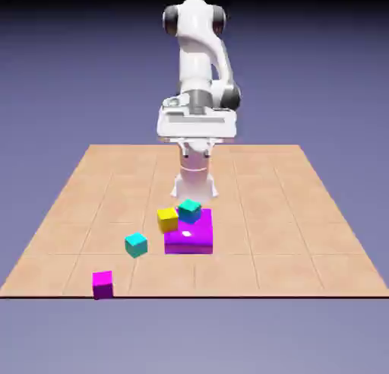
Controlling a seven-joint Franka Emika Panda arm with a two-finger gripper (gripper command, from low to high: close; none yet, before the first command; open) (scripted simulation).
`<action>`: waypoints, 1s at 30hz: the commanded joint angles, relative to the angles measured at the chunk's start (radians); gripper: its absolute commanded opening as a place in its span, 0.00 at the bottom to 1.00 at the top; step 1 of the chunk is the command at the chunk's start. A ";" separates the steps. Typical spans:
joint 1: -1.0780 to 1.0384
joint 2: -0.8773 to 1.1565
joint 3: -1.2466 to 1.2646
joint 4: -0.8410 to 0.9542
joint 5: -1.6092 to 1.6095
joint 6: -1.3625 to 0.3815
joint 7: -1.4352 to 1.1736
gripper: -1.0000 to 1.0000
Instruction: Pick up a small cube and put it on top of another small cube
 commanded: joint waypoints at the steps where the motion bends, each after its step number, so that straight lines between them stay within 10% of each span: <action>1: -0.036 0.022 0.019 0.003 -0.006 -0.007 0.018 0.50; 30: -1.051 0.643 0.537 0.075 -0.160 -0.214 0.523 0.50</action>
